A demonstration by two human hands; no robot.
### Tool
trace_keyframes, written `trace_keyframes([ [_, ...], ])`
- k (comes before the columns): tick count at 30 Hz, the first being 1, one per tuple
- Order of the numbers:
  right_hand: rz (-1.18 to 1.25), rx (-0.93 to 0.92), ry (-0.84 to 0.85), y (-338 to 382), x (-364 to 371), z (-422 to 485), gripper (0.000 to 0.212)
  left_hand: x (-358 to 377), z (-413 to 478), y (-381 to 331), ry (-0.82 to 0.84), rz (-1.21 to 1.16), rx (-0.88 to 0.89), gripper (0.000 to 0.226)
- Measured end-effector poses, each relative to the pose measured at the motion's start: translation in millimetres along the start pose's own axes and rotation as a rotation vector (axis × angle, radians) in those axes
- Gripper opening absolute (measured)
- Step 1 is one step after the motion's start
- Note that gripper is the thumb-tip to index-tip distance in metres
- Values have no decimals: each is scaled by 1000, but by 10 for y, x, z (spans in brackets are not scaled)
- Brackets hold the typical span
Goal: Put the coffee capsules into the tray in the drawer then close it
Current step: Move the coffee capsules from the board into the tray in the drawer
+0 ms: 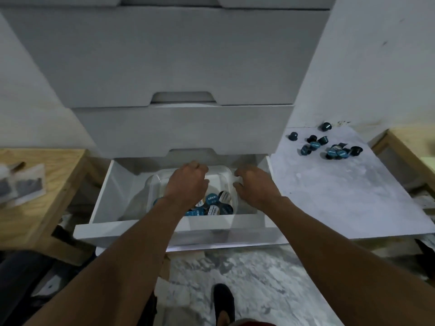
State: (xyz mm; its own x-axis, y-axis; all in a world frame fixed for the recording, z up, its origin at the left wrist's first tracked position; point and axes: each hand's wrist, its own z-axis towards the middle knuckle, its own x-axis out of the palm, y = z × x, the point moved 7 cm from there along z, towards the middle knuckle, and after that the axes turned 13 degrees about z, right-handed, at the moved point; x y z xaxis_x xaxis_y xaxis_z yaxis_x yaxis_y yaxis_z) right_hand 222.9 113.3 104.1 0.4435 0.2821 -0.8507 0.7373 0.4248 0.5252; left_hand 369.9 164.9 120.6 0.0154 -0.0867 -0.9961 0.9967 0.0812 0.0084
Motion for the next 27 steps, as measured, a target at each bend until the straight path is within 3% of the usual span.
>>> trace_keyframes([
  [11,-69,94,-428,-303,-1030,-1062,36,-790,-226,-1159,-300,-8,266,31],
  [20,-30,179,-542,-911,-1514,-1434,44,-908,-96,-2148,-394,-59,408,37],
  [27,1,160,-545,-1635,-1789,-1226,41,-639,403,-2753,-358,-9,365,41],
])
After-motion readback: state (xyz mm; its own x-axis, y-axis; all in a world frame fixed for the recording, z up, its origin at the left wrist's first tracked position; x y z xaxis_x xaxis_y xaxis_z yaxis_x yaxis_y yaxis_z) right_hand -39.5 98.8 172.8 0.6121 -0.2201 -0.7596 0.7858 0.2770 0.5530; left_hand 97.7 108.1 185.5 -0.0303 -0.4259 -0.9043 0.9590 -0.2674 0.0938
